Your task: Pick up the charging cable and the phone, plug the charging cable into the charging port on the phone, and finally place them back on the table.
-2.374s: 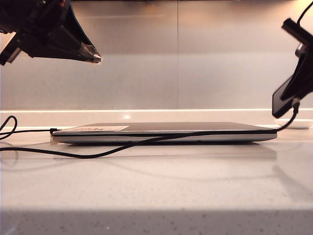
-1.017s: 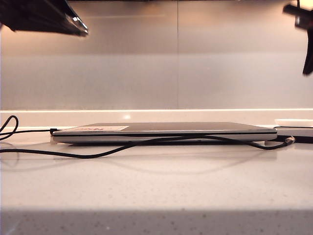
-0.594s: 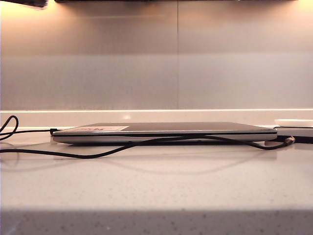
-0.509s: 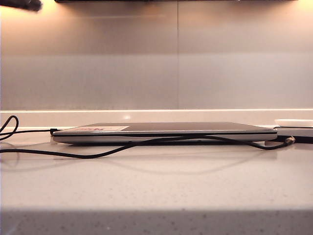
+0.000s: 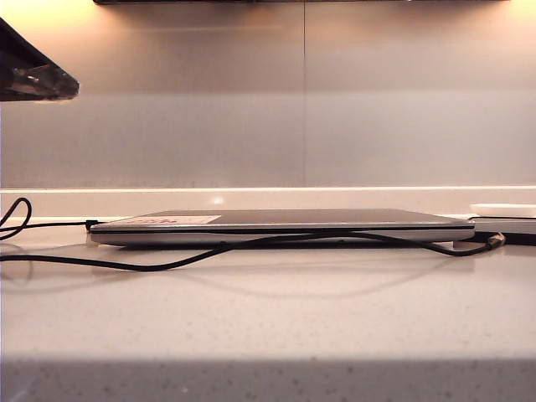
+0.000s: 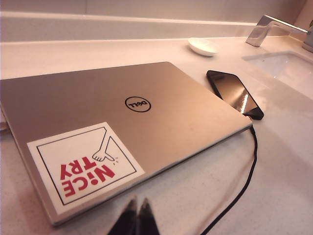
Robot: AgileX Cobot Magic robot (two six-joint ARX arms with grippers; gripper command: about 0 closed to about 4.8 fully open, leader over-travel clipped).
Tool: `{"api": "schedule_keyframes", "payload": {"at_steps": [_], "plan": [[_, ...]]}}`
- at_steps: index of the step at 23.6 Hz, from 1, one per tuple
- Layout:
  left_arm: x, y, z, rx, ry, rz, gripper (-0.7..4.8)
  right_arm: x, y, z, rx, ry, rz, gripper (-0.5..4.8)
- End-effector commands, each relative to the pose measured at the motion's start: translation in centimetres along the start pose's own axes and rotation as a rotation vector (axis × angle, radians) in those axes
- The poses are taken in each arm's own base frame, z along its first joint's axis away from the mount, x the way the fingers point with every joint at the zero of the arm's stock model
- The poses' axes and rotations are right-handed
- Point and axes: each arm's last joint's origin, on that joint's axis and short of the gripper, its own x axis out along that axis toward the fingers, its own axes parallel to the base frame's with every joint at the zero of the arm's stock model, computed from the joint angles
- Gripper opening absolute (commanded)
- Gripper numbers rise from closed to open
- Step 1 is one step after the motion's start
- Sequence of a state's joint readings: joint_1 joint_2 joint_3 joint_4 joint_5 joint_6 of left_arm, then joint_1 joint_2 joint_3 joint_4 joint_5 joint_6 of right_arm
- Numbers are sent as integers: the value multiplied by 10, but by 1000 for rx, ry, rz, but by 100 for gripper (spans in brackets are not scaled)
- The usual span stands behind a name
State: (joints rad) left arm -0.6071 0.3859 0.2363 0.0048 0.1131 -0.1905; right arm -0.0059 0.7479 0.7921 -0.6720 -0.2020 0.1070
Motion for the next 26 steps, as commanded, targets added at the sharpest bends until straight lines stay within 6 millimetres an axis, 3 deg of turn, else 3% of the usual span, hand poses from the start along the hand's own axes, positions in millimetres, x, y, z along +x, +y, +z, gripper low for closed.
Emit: {"api": "schedule_keyframes", "payload": {"at_steps": [1, 7, 13, 18, 26], "plan": [[-1, -1, 6, 14, -53, -13, -6, -2, 1, 3, -9, -23, 2, -6], [-6, 0, 14, 60, -140, 5, -6, -2, 1, 3, -9, -23, 2, -6], [-30, 31, 11, 123, -273, 322, -6, -2, 1, 3, -9, -23, 2, -6], [-50, 46, -5, 158, -396, 533, -6, -2, 1, 3, -9, -23, 2, -6], [-43, 58, -27, 130, -339, 583, -6, -2, 1, 3, -9, -23, 2, -6]]}}
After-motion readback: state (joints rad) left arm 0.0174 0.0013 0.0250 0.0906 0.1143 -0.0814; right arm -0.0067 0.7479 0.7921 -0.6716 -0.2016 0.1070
